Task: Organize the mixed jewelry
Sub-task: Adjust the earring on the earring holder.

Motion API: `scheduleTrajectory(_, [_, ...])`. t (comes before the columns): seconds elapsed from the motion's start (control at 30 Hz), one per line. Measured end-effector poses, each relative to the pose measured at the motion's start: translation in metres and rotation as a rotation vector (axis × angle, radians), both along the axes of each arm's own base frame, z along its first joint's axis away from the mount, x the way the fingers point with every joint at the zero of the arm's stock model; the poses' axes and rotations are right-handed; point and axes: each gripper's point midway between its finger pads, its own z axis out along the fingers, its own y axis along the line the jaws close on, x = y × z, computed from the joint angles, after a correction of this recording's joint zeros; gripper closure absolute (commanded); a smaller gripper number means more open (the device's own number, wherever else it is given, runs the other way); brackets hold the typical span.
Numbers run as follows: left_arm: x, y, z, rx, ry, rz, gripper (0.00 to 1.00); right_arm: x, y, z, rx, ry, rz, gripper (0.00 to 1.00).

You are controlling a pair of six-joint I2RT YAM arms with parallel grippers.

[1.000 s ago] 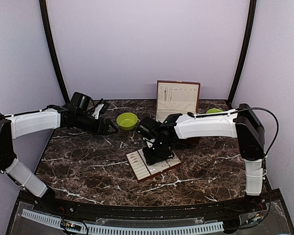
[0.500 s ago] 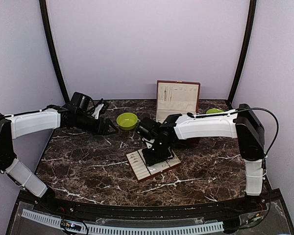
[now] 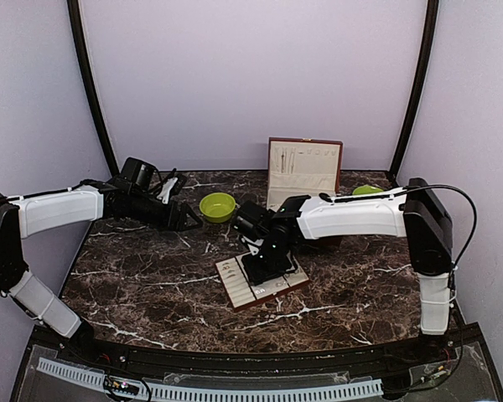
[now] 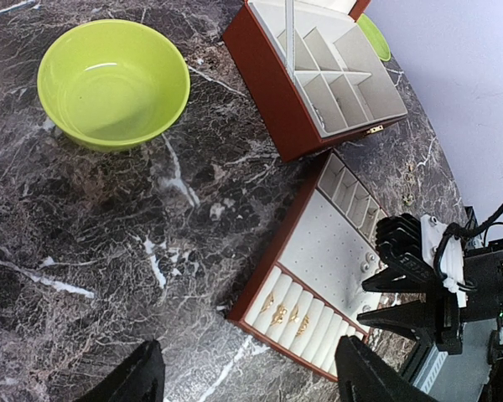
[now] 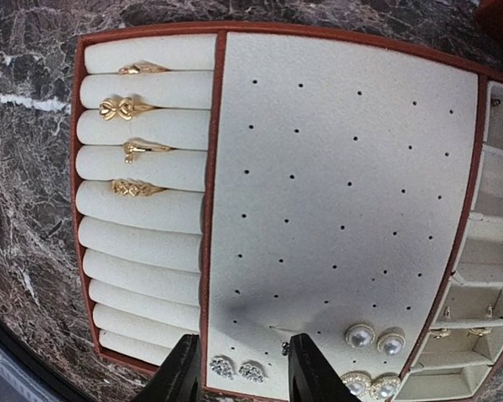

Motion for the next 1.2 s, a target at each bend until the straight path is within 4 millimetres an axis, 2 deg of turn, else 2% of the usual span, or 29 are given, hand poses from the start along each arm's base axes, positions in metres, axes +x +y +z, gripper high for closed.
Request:
scheduleTrajectory(0.97, [0.000,0.000,0.000,-0.001,0.000,-0.001,0.27,-0.002,0.008,0.007,0.021,-0.008,0.012,0.67])
scheduleTrajectory(1.2, [0.000,0.000,0.000,-0.001,0.000,-0.001,0.27,0.005,0.006,0.013,0.008,-0.046,-0.004,0.66])
